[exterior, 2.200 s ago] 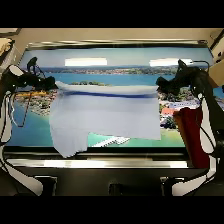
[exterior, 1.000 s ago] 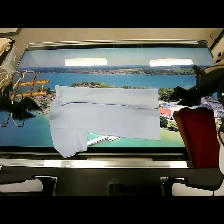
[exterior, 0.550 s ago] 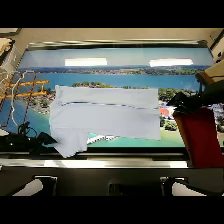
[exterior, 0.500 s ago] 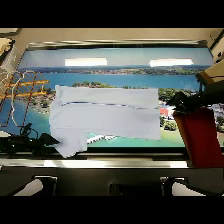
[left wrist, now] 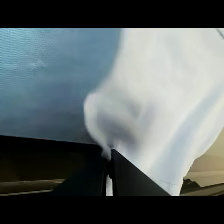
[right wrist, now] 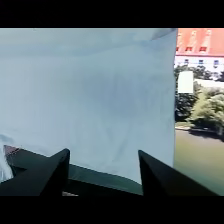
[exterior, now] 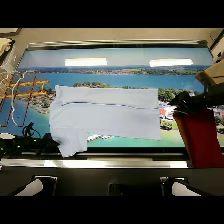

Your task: Fold the clothes and pants, and hang the long-sleeved shirts on hangers.

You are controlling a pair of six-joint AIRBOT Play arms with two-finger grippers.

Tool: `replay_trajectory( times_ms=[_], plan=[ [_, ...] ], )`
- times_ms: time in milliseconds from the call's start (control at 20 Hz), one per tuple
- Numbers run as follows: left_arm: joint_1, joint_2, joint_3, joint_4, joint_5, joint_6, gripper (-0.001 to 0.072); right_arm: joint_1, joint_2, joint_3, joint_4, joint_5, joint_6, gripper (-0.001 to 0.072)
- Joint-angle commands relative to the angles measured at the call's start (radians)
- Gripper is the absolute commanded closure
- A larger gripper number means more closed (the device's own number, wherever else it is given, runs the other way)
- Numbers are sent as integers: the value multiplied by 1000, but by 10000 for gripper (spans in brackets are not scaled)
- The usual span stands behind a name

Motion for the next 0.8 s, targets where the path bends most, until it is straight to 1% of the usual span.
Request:
replay_trajectory(
  times_ms=[0, 50, 100, 250, 350, 500, 750],
  plan=[
    [-3, 0, -2, -1, 21, 2, 689, -70, 14, -78, -10, -29, 19, 221],
    [-3, 0, -1, -1, 20, 3, 689, -77, 14, -138, -3, -31, 18, 192],
    [-3, 0, 0, 0, 20, 2, 689, -77, 14, -215, -2, -24, 9, 149],
    [-3, 1, 4, -2, 6, 2, 689, -73, 13, -422, 38, 42, -34, 149],
    [-3, 2, 6, -1, -6, 2, 689, -73, 13, -502, 43, 93, -65, 149],
    [-3, 2, 6, -2, -8, 2, 689, -73, 13, -544, 43, 154, -87, 150],
    [-3, 2, 6, -16, -7, 2, 689, -73, 13, -546, 44, 204, -85, 152]
  ],
)
